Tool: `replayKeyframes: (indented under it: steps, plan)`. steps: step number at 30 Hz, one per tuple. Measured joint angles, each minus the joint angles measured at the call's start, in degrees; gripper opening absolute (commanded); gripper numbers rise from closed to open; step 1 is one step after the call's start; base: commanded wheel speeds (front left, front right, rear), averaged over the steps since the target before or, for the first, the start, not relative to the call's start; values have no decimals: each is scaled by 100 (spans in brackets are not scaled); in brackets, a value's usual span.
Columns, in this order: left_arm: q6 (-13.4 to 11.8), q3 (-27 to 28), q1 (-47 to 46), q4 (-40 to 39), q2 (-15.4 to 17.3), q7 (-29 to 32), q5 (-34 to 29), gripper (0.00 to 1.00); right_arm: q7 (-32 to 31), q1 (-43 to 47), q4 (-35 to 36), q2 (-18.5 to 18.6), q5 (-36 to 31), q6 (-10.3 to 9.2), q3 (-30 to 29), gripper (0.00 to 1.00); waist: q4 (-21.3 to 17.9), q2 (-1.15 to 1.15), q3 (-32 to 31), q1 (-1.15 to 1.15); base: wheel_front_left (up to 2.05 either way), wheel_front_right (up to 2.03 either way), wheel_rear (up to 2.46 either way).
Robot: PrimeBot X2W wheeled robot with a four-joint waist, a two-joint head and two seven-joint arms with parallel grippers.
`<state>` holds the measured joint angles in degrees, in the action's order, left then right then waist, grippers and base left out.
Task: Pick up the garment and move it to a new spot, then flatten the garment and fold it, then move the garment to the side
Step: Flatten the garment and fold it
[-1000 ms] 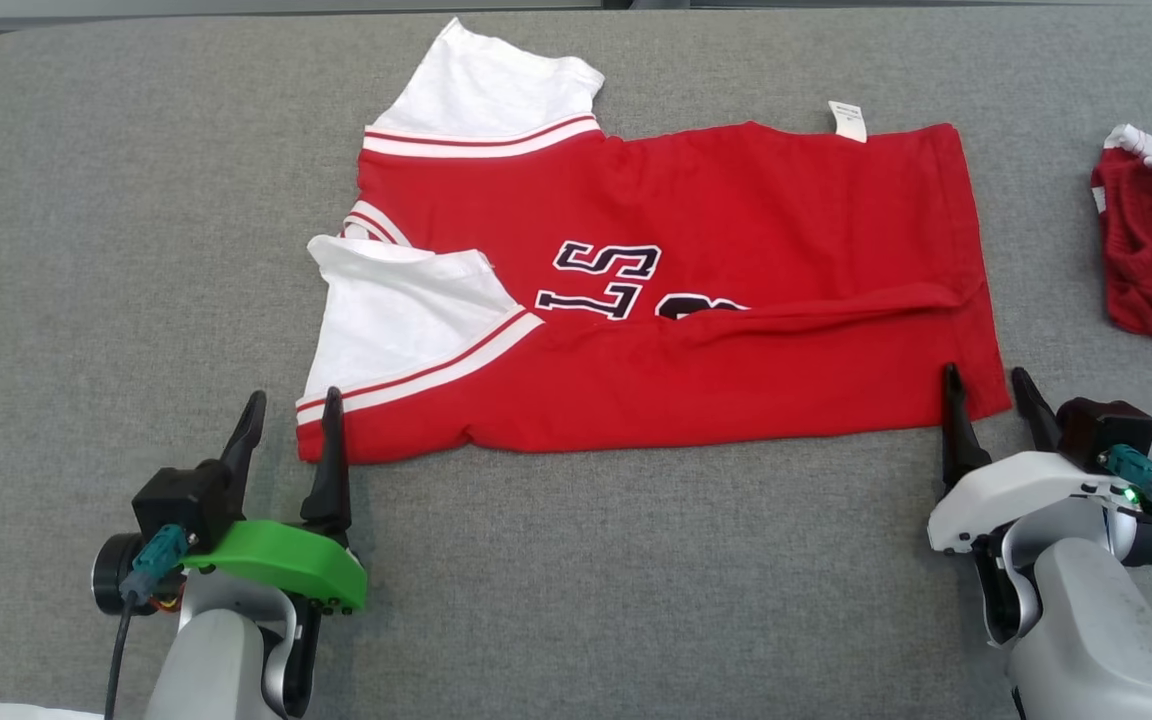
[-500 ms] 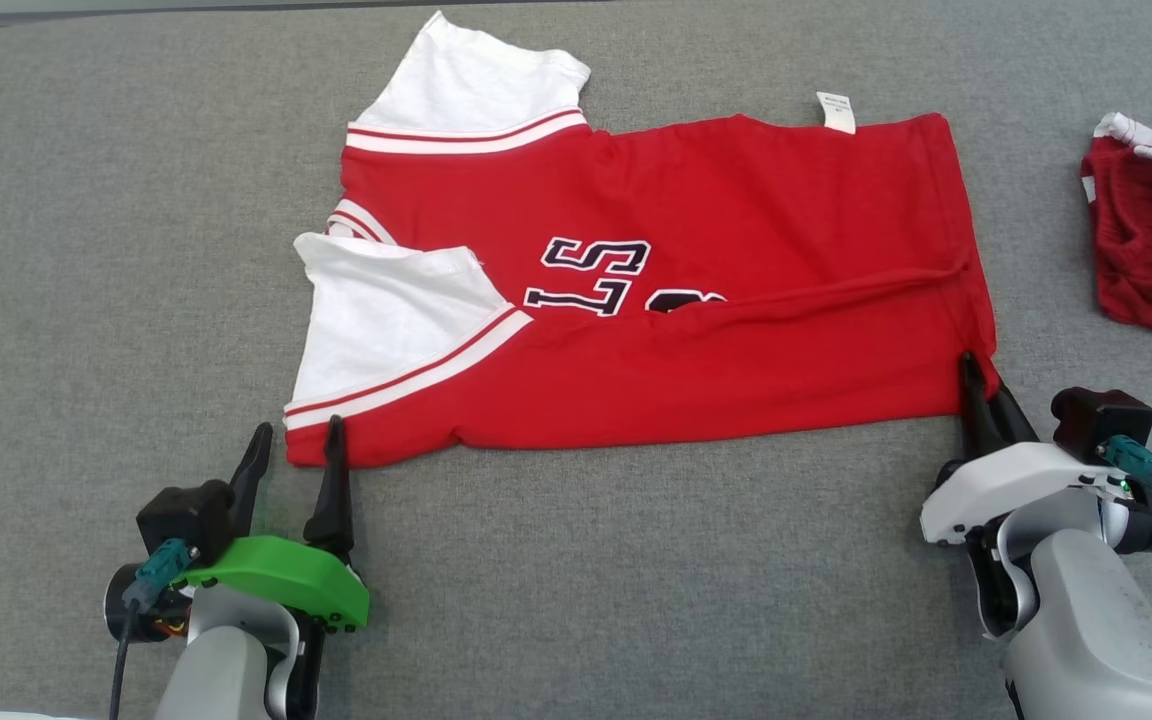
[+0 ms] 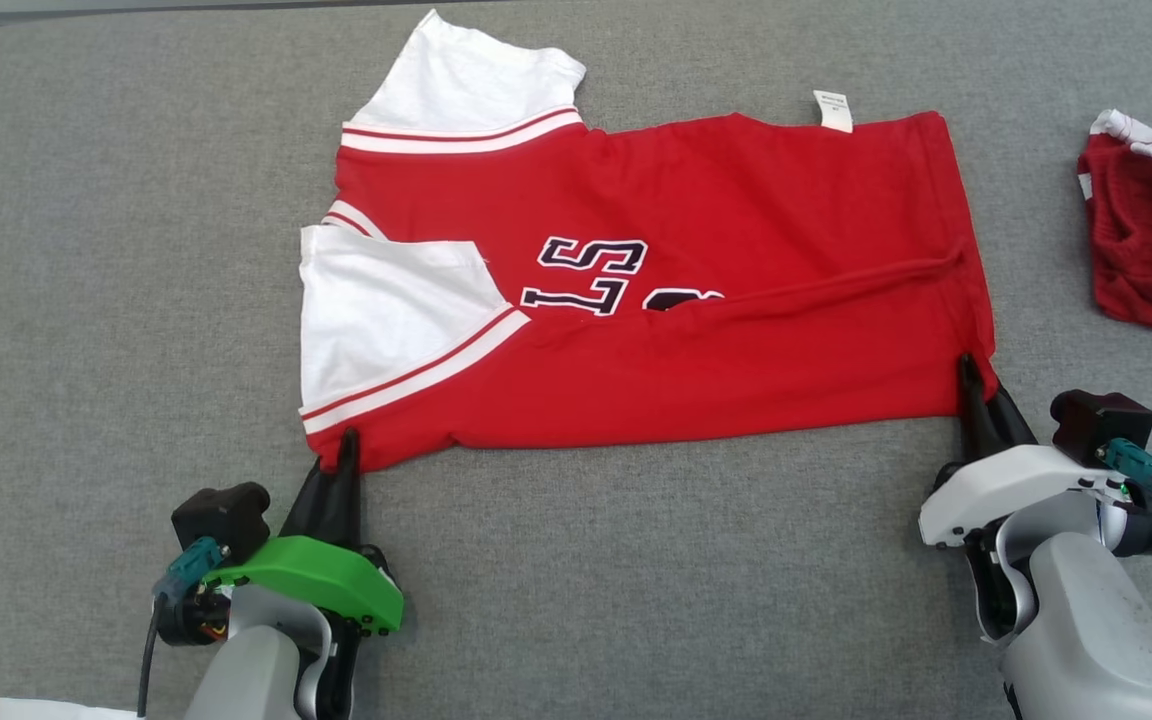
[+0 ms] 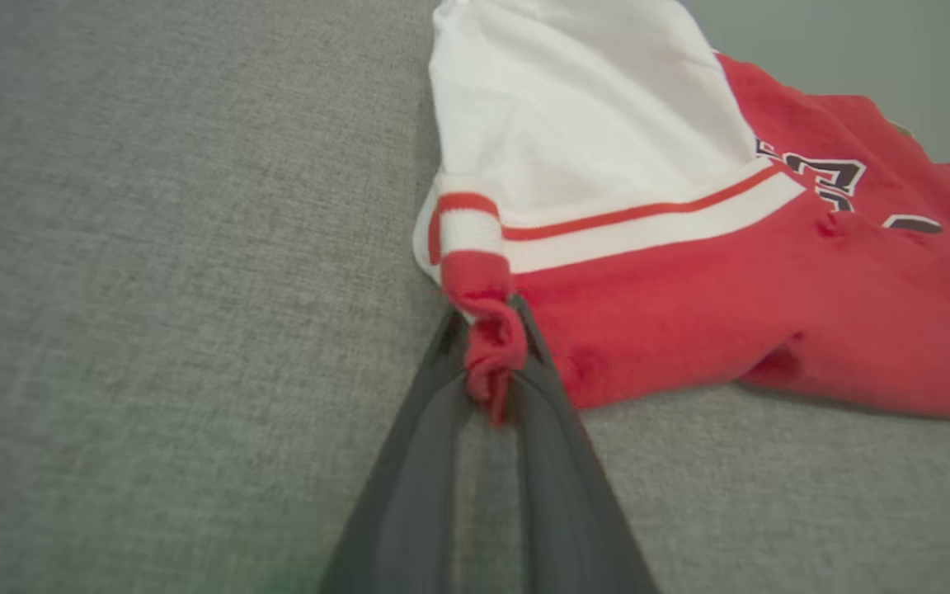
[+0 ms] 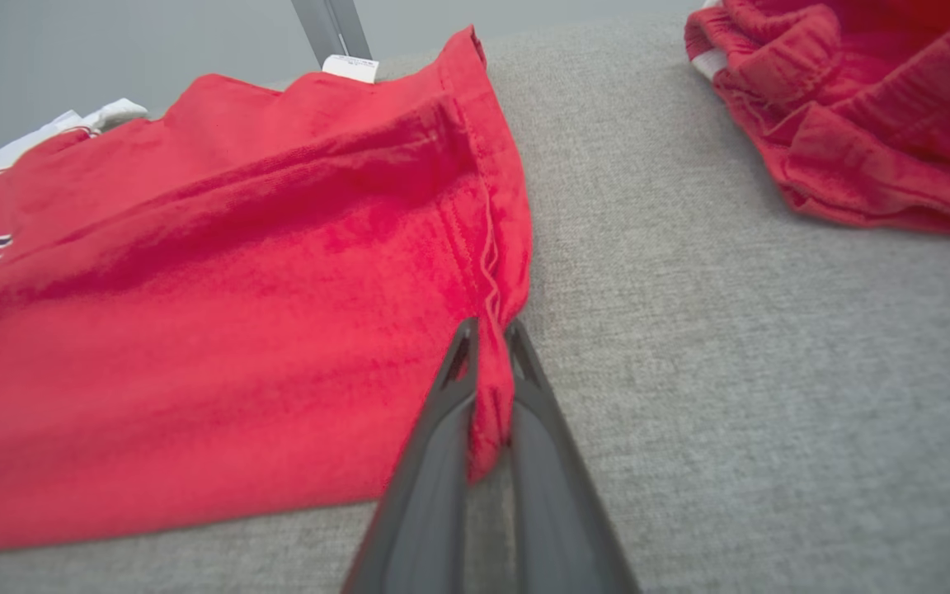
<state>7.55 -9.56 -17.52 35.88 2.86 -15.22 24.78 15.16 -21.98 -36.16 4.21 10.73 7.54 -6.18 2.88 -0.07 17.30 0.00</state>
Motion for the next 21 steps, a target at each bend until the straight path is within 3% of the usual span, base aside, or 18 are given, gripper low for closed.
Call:
replayKeyframes:
  steps: [10,21]
  plan:
    - [0,-36,169,-226,166,8,135,0,-1,138,-19,-31,44,0,-20,0,1,0,-323,0,0,0,0]
    - [0,-21,1132,-71,235,9,-41,0,-1,1132,-230,-100,279,1,220,0,-77,0,-1321,0,0,0,0]
